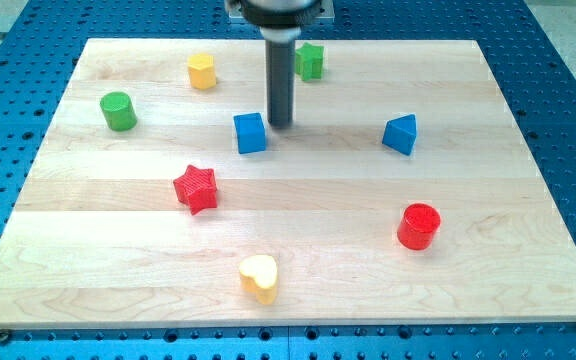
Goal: Move the hexagon to the top right of the green circle
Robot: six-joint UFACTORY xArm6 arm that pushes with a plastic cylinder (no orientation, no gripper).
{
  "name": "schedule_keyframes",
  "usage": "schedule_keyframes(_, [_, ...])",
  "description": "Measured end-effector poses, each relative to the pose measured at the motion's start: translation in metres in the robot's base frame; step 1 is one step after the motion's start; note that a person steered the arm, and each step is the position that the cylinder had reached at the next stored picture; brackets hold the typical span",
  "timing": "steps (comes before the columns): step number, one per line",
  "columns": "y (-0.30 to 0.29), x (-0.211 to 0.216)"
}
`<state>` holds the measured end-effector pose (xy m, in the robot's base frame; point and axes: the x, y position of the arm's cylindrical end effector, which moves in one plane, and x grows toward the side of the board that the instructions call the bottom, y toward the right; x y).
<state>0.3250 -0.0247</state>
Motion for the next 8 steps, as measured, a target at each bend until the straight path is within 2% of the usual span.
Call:
schedule_keyframes(1, [-0.065, -0.026])
schedule_keyframes(2, [-0.057, -0.085])
schedule_keyframes(3, [-0.114, -0.072])
schedule_keyframes(4, [-0.102, -0.015])
schedule_keyframes(5, [-0.120, -0.079])
schedule_keyframes(8, [-0.157, -0.079])
